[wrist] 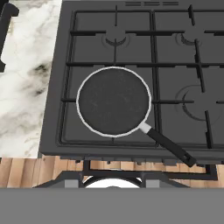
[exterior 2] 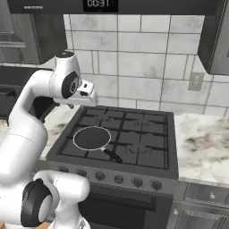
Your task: Turn on the front left burner of the stove.
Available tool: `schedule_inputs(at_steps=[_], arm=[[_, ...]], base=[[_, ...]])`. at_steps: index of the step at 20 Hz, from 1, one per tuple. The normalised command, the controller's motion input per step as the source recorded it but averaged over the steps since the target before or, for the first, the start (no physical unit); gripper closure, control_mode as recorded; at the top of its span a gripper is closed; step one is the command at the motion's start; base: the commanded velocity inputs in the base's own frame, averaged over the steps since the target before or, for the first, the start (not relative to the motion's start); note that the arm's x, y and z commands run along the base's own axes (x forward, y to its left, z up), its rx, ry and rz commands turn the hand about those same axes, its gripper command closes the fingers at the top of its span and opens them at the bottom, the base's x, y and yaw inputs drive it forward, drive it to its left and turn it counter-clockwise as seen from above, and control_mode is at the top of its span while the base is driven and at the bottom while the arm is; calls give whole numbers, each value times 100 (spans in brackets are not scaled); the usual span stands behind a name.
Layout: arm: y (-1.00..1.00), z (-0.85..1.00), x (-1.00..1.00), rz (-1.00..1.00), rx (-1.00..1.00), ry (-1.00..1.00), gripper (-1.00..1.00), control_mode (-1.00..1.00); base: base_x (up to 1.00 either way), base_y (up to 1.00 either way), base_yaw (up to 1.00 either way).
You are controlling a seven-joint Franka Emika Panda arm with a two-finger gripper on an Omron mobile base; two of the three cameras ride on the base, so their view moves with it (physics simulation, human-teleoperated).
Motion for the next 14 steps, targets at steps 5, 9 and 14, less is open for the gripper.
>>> schedule_inputs(at_steps=[5,9,14], arm=[[0,0,0,0,0,0,-100,100],[0,0,0,0,0,0,-100,100],[0,0,0,0,0,0,-100,100]], base=[[0,-21,0],[0,-59,0],[0,-51,0]])
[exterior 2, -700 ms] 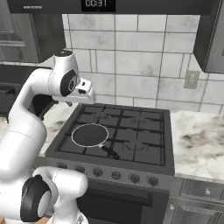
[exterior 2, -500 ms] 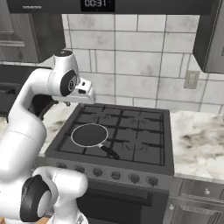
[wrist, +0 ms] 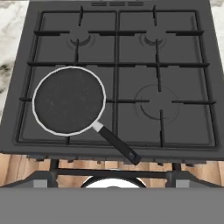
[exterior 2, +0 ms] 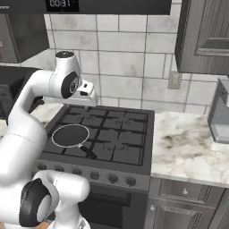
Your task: Turn on the front left burner of the stove.
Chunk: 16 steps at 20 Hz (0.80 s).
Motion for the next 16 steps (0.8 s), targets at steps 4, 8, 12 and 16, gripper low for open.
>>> schedule_inputs(at_steps=[4,8,12,16], arm=[[0,0,0,0,0,0,-100,100],[0,0,0,0,0,0,-100,100],[0,0,0,0,0,0,-100,100],[0,0,0,0,0,0,-100,100]], base=[[-3,-45,0],[-6,-44,0],[-1,-24,0],[0,3,0]])
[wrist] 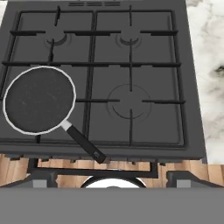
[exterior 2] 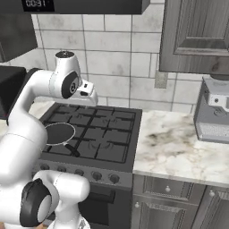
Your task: Turn on the front left burner of the stove.
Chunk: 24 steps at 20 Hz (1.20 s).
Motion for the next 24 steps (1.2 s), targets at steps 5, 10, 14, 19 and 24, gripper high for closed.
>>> schedule_inputs(at_steps=[5,10,14,19,24], arm=[[86,-27,0,0,-8,1,-100,-100],[100,-42,-20,0,-16,0,-100,-100],[100,-60,-21,0,-20,0,-100,-100],[100,-64,-17,0,-15,0,-100,-100],[86,-56,-22,0,-8,-4,-100,-100]], base=[[0,0,0],[0,0,0],[0,0,0],[0,0,0],[0,0,0]])
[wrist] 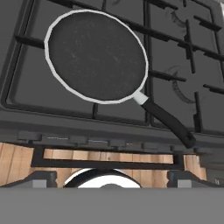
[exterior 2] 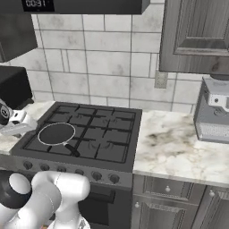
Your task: Turn on the front left burner of the stove.
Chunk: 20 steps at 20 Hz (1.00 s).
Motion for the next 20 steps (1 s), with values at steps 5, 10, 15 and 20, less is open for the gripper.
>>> schedule_inputs(at_steps=[5,10,15,20], arm=[[63,-54,-17,0,-3,-10,-100,-100],[30,-27,-1,0,-8,-1,-100,-100],[28,-40,-11,1,-6,-12,-100,-100],[34,-60,0,0,0,-27,-100,-100]], base=[[0,0,0],[0,0,0],[0,0,0],[0,0,0]])
